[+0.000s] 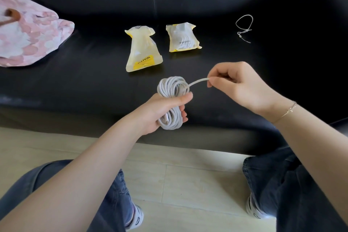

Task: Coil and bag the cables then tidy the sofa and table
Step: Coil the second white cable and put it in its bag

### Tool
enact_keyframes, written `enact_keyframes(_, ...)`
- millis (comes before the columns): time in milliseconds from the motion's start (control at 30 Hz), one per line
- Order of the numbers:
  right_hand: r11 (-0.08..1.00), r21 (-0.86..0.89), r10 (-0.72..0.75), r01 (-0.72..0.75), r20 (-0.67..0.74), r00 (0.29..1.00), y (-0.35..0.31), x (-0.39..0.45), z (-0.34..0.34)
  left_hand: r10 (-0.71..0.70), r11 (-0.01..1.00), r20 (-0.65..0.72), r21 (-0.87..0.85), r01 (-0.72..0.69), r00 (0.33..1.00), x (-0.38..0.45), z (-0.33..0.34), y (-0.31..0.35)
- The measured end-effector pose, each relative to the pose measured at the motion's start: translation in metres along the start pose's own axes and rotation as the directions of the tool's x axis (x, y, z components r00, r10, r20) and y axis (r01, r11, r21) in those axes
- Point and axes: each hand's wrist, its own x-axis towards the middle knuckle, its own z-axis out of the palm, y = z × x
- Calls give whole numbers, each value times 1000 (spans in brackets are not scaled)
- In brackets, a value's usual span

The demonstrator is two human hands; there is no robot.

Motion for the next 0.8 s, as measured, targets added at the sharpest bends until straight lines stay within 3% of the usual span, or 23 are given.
enact_keyframes(133,993,-29,-117,115,-100,988,1,-1,12,-27,995,-28,100,30,999,1,6,-7)
enact_keyframes(233,998,-37,-62,56,-168,984,7,4,12,-61,998,-22,-30,60,998,0,6,-5)
enact_keyframes(300,999,-26,27,-33,-182,983,11,8,9,-77,975,-6,-208,74,997,-2,2,0)
enact_keyframes(400,987,-22,156,-162,-169,973,16,10,6,-54,888,13,-458,54,998,-3,-4,6)
enact_keyframes(533,976,5,217,-218,-111,970,19,11,5,-29,698,-14,-716,10,999,-3,-11,10)
enact_keyframes(667,972,91,225,-217,-87,970,19,13,12,-12,577,-30,-816,-17,999,-5,-12,10)
enact_keyframes(733,976,102,205,-194,-115,972,18,12,18,-6,587,-39,-809,-28,999,-4,-12,9)
enact_keyframes(800,985,70,165,-158,-115,980,16,11,23,10,669,-35,-742,-32,999,-4,-11,7)
